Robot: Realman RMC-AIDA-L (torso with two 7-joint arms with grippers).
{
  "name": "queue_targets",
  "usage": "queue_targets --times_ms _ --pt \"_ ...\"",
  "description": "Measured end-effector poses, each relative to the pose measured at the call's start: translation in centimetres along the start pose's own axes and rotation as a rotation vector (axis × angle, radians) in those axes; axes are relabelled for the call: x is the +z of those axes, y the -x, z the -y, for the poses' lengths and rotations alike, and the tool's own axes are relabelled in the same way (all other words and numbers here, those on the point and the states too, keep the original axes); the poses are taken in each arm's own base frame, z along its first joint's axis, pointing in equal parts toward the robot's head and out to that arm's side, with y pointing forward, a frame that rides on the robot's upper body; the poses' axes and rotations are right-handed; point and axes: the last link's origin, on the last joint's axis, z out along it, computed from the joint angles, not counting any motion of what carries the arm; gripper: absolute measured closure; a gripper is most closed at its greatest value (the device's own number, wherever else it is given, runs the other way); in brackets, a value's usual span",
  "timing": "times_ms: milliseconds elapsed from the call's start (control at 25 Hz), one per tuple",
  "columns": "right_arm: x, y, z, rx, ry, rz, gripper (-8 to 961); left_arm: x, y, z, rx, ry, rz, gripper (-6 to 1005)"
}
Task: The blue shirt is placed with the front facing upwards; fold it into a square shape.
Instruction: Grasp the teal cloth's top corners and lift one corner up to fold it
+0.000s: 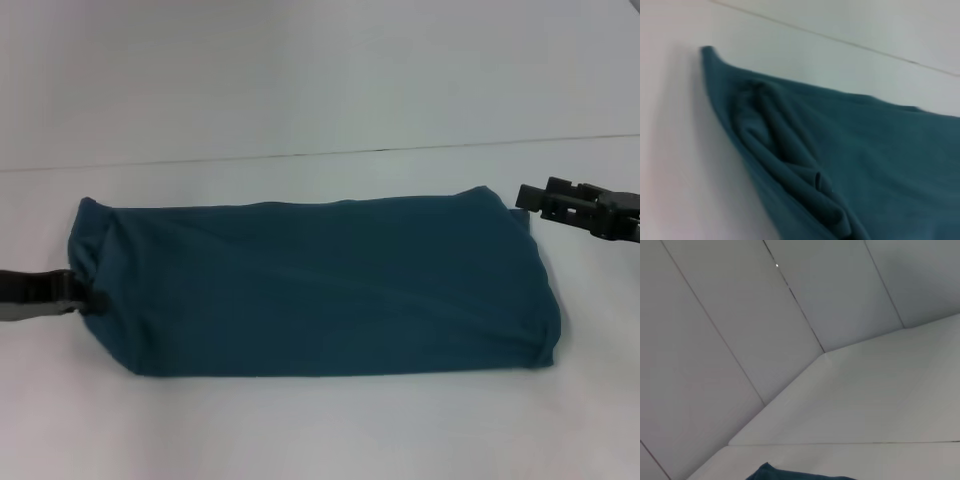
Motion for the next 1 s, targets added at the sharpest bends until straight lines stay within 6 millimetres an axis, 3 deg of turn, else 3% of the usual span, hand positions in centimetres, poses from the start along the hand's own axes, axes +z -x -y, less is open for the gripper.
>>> queue_targets --times_ms 360,640,1000 --pt "-0.1 -0.4 0.0 0.001 -0.003 0.005 43 0.7 -0.4 -5.1 0.082 0.296 -0.035 967" --pt "0.3 -1.1 -0.1 0.001 0.004 -0.004 42 1.9 -1.0 -9.2 0.173 0.42 -0.007 966" --pt "0.3 -1.4 -0.1 0.0 0.006 -0.011 85 1.7 -1.1 -9.2 0.174 0.426 -0.015 967"
